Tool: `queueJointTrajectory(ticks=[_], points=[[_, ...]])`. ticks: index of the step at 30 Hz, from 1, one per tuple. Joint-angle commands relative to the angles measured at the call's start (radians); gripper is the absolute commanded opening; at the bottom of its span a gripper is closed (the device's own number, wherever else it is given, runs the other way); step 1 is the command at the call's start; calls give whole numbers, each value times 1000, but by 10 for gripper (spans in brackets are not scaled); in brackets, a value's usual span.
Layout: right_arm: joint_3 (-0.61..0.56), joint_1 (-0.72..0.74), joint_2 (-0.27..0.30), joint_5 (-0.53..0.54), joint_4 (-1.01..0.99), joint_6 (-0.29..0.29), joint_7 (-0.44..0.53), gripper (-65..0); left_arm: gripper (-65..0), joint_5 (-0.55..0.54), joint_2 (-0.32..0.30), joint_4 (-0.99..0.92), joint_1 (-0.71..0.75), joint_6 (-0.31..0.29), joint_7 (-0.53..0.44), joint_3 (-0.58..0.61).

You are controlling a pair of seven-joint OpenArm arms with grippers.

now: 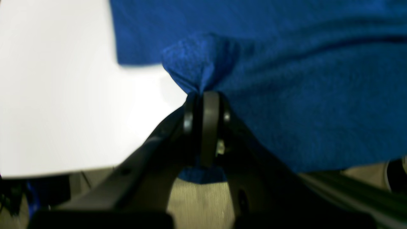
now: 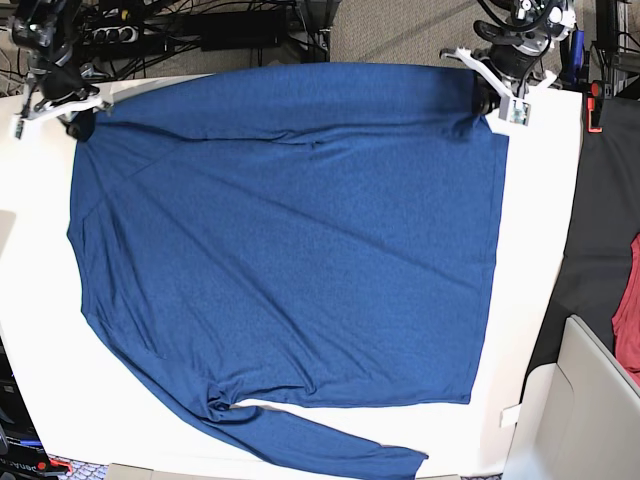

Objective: Fold the T-shirt properly
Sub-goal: 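Grasp the hem corners of the blue shirt with both grippers, then lift the hem with both grippers and pull it toward the collar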

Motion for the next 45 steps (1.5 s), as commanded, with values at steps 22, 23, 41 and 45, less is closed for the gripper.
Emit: queueJointTrajectory(ticks=[22,23,41,45], points=[[-59,221,11,46,-78,-3,30,-650,-650,-5,-3,-198,-360,6,-24,-32],[-62,221,11,46,-81,-3,30,-650,-650,-5,-1,-212,-360,6,-24,-34],[-60,204,7,50,-77,-3,31,-650,-308,-7,-3,-189,-281,6,-24,-87],[-60,201,7,50,-75,-3,31,-650,-308,-39,-6,-149,-212,6,-24,-106]])
